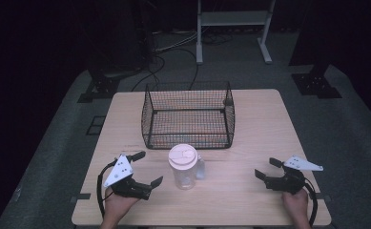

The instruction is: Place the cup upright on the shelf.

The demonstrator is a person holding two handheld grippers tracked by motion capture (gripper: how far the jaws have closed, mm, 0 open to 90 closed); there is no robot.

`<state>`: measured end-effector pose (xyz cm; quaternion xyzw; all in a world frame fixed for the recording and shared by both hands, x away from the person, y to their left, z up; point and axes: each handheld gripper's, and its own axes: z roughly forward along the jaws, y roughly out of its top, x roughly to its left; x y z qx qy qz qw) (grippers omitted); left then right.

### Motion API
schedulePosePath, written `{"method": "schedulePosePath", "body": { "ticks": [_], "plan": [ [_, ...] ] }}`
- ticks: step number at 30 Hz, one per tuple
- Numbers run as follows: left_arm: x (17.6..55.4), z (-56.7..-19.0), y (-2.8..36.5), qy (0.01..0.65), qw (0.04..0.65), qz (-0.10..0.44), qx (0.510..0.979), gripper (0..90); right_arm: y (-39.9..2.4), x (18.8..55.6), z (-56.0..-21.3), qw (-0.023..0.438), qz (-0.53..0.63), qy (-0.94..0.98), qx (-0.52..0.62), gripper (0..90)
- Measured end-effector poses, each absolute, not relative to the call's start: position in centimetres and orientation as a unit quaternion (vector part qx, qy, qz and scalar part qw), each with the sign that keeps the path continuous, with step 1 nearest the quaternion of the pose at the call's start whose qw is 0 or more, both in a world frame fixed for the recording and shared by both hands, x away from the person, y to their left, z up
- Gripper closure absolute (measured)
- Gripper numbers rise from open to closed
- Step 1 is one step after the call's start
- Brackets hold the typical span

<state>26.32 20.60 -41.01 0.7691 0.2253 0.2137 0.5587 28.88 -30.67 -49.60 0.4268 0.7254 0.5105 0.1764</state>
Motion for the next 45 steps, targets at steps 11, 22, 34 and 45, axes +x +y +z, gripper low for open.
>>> {"method": "schedulePosePath", "body": {
  "ticks": [11, 22, 34, 45],
  "plan": [
    [26.6, -39.3, 19.8, 0.201, 0.566, 0.187, 0.778, 0.0, -30.7, 28.9, -49.6, 0.175, 0.514, 0.724, 0.425, 12.9],
    [27.6, -37.8, 18.3, 0.176, 0.553, 0.146, 0.802, 0.0, -30.7, 28.9, -49.6, 0.173, 0.515, 0.725, 0.423, 12.9],
    [28.7, -37.3, 16.7, 0.165, 0.521, 0.123, 0.828, 0.0, -30.7, 28.9, -49.6, 0.171, 0.517, 0.725, 0.421, 12.9],
    [30.1, -37.2, 15.9, 0.166, 0.497, 0.098, 0.846, 0.0, -30.8, 29.0, -49.6, 0.166, 0.521, 0.724, 0.420, 12.9]
  ]
}}
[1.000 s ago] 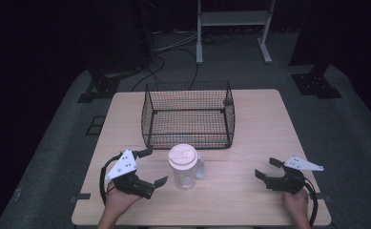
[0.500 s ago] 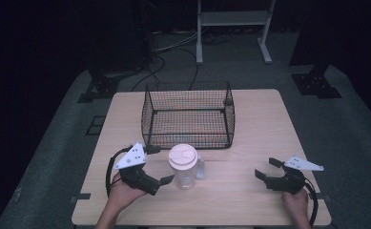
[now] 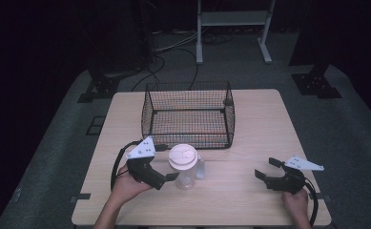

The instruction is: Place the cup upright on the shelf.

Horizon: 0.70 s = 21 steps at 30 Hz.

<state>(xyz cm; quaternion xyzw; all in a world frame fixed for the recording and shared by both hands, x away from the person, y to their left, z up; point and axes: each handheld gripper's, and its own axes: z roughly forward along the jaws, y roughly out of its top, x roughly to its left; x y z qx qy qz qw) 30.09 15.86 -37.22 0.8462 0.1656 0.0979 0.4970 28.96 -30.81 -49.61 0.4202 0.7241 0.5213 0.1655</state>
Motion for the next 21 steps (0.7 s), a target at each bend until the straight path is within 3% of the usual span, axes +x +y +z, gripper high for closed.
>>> {"method": "schedulePosePath", "body": {
  "ticks": [21],
  "plan": [
    [31.8, -37.7, 13.1, 0.152, 0.445, 0.074, 0.880, 0.0, -30.9, 29.0, -49.6, 0.161, 0.527, 0.723, 0.416, 12.9]
  ]
}}
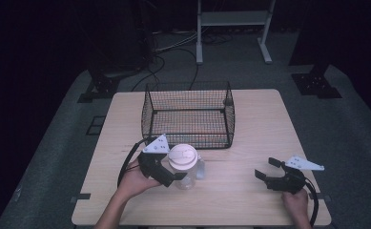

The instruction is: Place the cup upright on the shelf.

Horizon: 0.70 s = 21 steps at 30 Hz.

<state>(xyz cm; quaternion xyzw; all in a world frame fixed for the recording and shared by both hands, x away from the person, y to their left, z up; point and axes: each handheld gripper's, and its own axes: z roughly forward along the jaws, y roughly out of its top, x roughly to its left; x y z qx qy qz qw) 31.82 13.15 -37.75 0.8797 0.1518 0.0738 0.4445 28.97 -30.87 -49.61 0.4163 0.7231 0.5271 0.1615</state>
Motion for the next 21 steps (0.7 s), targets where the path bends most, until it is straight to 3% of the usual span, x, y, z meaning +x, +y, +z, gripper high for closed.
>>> {"method": "schedulePosePath", "body": {
  "ticks": [21],
  "plan": [
    [33.0, -38.1, 11.3, 0.146, 0.407, 0.049, 0.900, 0.0, -30.9, 29.0, -49.6, 0.161, 0.528, 0.723, 0.415, 12.9]
  ]
}}
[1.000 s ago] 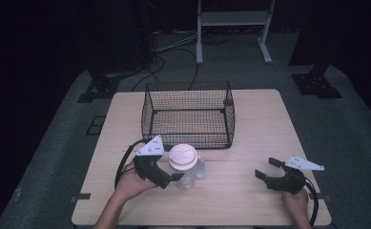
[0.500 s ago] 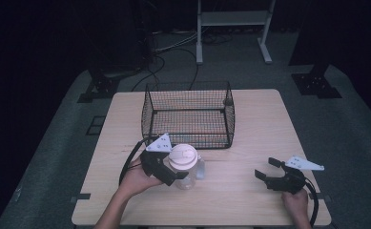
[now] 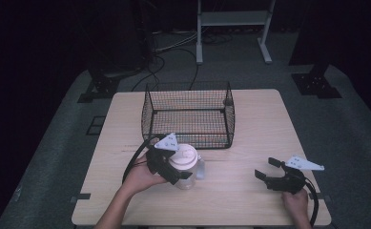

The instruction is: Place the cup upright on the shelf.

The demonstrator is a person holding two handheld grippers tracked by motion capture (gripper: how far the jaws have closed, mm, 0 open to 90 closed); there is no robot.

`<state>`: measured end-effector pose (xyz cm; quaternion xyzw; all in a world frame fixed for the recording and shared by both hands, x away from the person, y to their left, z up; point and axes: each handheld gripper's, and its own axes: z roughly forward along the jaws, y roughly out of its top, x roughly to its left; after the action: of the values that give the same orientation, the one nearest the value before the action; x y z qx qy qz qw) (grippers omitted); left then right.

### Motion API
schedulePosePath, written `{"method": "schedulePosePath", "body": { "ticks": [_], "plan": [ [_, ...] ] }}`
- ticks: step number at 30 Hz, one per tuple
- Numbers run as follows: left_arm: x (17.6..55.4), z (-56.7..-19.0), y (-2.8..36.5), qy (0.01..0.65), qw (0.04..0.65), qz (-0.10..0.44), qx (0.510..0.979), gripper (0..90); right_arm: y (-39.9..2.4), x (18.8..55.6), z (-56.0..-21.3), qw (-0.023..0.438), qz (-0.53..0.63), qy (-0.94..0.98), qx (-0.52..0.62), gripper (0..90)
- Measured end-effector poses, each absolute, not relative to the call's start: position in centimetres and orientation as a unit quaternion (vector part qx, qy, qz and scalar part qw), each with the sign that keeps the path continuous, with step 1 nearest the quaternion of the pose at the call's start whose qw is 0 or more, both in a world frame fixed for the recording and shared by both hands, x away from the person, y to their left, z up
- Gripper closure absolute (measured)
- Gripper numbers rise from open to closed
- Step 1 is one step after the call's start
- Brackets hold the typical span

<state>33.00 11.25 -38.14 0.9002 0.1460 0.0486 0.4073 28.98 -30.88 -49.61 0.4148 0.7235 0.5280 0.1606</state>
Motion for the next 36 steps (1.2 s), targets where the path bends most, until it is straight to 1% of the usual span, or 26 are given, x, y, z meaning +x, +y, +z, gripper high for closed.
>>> {"method": "schedulePosePath", "body": {
  "ticks": [3, 5, 16, 19, 22, 29, 36],
  "plan": [
    [33.1, -38.2, 11.2, 0.146, 0.404, 0.046, 0.902, 0.6, -30.9, 29.0, -49.6, 0.160, 0.528, 0.724, 0.415, 12.9],
    [33.2, -38.1, 11.3, 0.147, 0.406, 0.046, 0.901, 4.4, -30.9, 29.0, -49.6, 0.160, 0.528, 0.723, 0.415, 12.9],
    [33.2, -37.9, 11.2, 0.151, 0.396, 0.040, 0.905, 4.9, -30.9, 29.0, -49.6, 0.160, 0.529, 0.723, 0.415, 12.9],
    [33.4, -37.7, 11.0, 0.149, 0.392, 0.026, 0.907, 5.0, -30.9, 29.0, -49.6, 0.160, 0.529, 0.723, 0.415, 12.9],
    [33.3, -37.5, 10.8, 0.148, 0.391, 0.030, 0.908, 5.0, -30.9, 29.0, -49.6, 0.160, 0.529, 0.723, 0.415, 12.9],
    [33.6, -36.4, 10.0, 0.142, 0.381, 0.038, 0.913, 5.0, -30.9, 29.0, -49.6, 0.160, 0.529, 0.723, 0.415, 12.9],
    [34.3, -34.3, 9.1, 0.130, 0.374, 0.047, 0.917, 5.1, -31.0, 29.0, -49.6, 0.160, 0.530, 0.722, 0.415, 12.9]
  ]
}}
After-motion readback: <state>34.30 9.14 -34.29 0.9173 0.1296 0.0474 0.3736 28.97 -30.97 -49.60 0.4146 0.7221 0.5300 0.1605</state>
